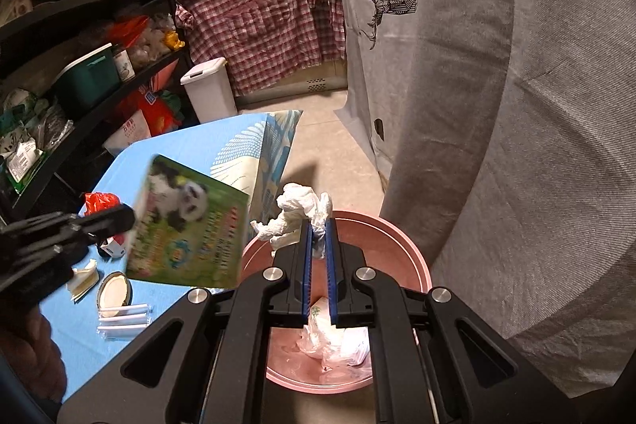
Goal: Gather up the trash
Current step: 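Open both tools over the pink bin to drop the tissue and wrapper, then move both tools back over the table toward the red items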
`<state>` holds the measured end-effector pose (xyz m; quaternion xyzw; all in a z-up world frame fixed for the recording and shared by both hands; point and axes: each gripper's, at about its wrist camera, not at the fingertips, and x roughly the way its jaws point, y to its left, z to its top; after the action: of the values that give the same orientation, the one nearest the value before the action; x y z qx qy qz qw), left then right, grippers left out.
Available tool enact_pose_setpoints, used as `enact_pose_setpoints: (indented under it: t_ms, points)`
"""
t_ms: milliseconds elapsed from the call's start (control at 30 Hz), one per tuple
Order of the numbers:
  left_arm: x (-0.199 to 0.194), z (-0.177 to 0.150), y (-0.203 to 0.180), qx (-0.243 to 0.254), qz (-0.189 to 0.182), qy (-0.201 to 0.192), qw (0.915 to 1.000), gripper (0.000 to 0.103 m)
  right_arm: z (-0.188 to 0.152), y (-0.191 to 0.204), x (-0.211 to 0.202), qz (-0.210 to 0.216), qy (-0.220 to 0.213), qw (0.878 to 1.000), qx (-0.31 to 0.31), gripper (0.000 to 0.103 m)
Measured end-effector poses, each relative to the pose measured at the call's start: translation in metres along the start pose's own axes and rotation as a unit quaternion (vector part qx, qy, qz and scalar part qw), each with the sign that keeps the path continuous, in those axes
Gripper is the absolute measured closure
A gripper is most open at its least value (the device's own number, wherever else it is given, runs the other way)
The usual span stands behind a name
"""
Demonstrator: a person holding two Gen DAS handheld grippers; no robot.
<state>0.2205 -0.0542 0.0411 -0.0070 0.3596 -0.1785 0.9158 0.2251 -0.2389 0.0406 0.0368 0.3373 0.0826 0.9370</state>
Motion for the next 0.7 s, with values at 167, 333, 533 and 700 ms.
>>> enact_pose_setpoints:
  t_ms: [167,333,533,700]
  points:
    - [0.016,0.002,-0.007,0.008,-0.016,0.011,0.9998,0.103,-0.001,-0.005,0.009,-0.013,0.012,1.0,0.002,0.093]
    - [0.027,0.003,-0.006,-0.002,-0.037,0.027,0.999,0.089,-0.002,-0.01,0.015,-0.026,0.021,0.999,0.009,0.063]
    - [0.024,0.004,0.005,-0.016,-0.032,0.022,0.9991,0.078,-0.002,-0.011,0.016,-0.028,0.018,0.999,0.012,0.06]
    - [0.016,0.006,0.013,-0.023,-0.029,0.014,0.9992,0.078,-0.001,-0.013,0.013,-0.029,0.01,0.999,0.014,0.06]
